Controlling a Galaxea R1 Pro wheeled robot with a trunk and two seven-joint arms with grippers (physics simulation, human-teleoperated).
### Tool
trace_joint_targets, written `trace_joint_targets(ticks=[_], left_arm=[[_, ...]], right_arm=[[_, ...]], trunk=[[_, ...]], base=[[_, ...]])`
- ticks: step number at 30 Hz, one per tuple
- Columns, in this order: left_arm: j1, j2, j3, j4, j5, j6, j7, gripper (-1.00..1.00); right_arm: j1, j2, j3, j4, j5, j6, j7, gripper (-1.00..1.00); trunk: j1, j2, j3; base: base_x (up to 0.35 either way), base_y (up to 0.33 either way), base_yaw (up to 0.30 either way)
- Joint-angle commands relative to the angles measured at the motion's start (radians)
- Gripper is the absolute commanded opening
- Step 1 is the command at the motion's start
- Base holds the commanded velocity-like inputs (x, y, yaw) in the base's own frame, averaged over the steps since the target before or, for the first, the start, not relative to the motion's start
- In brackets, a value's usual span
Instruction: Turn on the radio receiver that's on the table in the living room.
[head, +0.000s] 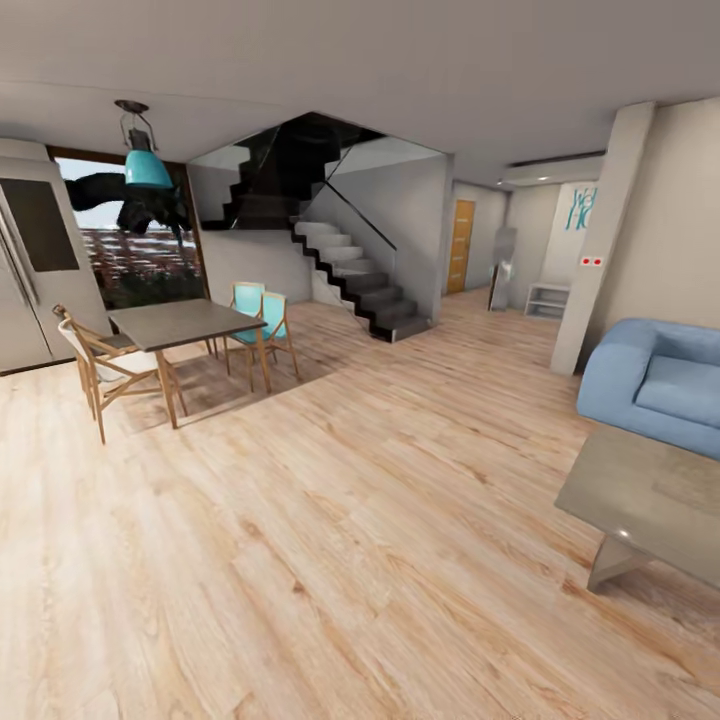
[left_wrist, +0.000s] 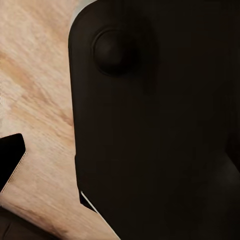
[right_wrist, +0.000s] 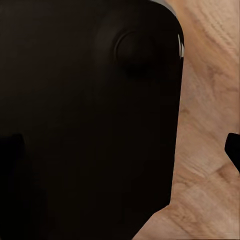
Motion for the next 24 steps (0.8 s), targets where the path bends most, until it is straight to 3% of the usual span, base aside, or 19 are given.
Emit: trace_joint_targets(ticks=[1,24], left_arm=[[0.000,0.000,0.000,0.000,0.000,0.000,0.000,1.00],[0.000,-0.001,0.007,-0.003,0.007,0.000,0.000,1.00]], right_arm=[[0.000,0.000,0.000,0.000,0.000,0.000,0.000,1.00],[0.000,0.000,0.000,0.000,-0.002,-0.002,-0.001,1.00]], trunk=[[0.000,0.000,0.000],[0.000,0.000,0.000]], base=[[0.000,0.000,-0.283],[0.000,0.000,-0.283]])
